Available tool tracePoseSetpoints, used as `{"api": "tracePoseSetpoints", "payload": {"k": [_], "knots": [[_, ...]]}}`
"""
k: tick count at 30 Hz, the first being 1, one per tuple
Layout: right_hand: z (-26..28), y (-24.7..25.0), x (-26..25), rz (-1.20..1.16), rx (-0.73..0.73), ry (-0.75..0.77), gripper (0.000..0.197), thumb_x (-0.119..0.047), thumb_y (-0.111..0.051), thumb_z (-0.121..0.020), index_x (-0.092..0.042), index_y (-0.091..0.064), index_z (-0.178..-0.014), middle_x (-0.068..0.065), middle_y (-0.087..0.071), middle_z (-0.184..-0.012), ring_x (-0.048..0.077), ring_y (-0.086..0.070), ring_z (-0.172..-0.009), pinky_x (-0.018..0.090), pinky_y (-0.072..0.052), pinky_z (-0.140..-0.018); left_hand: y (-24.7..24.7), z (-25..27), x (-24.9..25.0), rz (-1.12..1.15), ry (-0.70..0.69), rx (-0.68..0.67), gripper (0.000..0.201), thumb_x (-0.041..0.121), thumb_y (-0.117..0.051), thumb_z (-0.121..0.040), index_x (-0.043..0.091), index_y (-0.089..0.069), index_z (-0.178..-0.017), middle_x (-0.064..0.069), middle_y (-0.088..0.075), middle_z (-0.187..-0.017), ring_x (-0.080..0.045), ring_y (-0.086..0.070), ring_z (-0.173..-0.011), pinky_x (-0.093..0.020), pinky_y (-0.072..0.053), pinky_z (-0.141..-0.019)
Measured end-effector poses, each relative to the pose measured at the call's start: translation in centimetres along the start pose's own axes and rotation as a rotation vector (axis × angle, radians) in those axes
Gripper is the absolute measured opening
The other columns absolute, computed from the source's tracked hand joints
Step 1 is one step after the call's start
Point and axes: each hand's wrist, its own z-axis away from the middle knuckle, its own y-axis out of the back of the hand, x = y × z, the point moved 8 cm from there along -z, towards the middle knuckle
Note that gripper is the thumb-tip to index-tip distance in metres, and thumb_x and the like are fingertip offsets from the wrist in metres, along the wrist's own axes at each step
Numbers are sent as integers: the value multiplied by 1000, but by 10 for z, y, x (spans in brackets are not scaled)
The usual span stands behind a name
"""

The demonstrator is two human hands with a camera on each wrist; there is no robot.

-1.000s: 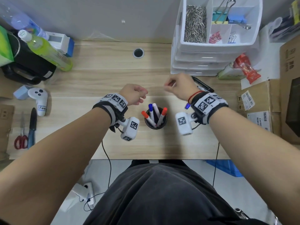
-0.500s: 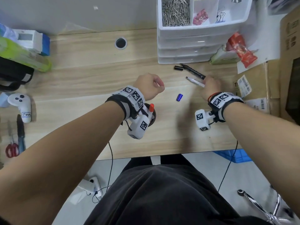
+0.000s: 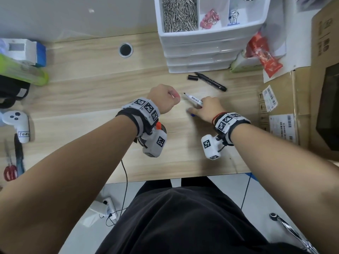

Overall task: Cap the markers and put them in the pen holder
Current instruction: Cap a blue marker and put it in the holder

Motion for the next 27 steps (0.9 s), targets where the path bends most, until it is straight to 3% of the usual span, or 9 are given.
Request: {"api": "tracePoseSetpoints", "payload": {"k": [5, 7, 10, 13, 15, 18, 23, 25, 27], "knots": [[-2, 0, -8, 48, -12, 8, 48, -53, -75, -72, -17, -44, -64, 9, -57, -77, 29, -61, -73, 30, -41, -56, 6, 5, -3, -2, 13, 6, 10, 29, -64, -87, 24, -71, -91, 11, -61, -69, -16, -61, -80, -25, -48, -71], [0, 7, -18, -26, 11, 66, 41, -53, -74, -75, -16, -56, -67, 8, -62, -74, 28, -63, -72, 28, -41, -58, 10, 8, -2, 11, 8, 13, 9, 28, -67, -86, 24, -73, -92, 7, -68, -78, -12, -60, -75, -22, -46, -67], [16, 31, -46, -266, 34, 203, 28, -46, -80, -76, -19, -75, -83, -7, -62, -59, 9, -57, -59, 22, -42, -59, 18, 15, 1, 28, -28, 11, 14, 27, -73, -83, 26, -73, -97, 6, -74, -90, 0, -59, -69, -14, -41, -61], [38, 55, -77, -394, 45, 313, 22, -37, -82, -77, -20, -77, -90, -19, -48, -36, -3, -47, -41, 10, -32, -47, 30, 26, 3, 89, -30, 8, 26, 23, -79, -78, 23, -72, -103, 8, -75, -93, -6, -68, -81, -23, -54, -76], [50, 66, -90, -426, 58, 364, 22, -31, -83, -79, -15, -78, -92, -21, -44, -33, -3, -46, -38, 11, -32, -46, 38, 32, 2, 165, -12, 15, 33, 21, -83, -74, 19, -73, -105, 6, -75, -92, -12, -71, -89, -32, -56, -86], [66, 78, -102, -500, 65, 403, 17, -20, -80, -83, -8, -78, -94, -21, -45, -32, -5, -47, -38, 8, -32, -47, 53, 45, 6, 260, -33, 50, 34, 19, -85, -72, 20, -73, -103, 3, -76, -92, -14, -72, -91, -34, -56, -89], [78, 84, -123, -458, 89, 469, 12, -30, -78, -83, -19, -76, -82, -13, -40, -38, 3, -36, -37, 18, -31, -45, 74, 64, 12, 276, -92, 142, 24, 29, -85, -72, 27, -74, -93, -3, -75, -89, -13, -71, -84, -25, -55, -74], [80, 89, -128, -453, 109, 482, 18, -34, -75, -86, -24, -70, -73, -11, -42, -41, 4, -35, -39, 19, -30, -44, 79, 67, 12, 384, -65, 159, 22, 23, -83, -77, 18, -74, -97, -7, -74, -85, -15, -71, -75, -21, -56, -70], [88, 94, -131, -468, 144, 508, 34, -43, -64, -93, -18, -63, -70, -1, -49, -53, 9, -40, -49, 26, -35, -53, 86, 76, 4, 659, -5, 209, 23, 12, -74, -85, 0, -70, -105, -14, -71, -86, -19, -69, -73, -17, -58, -67]]}}
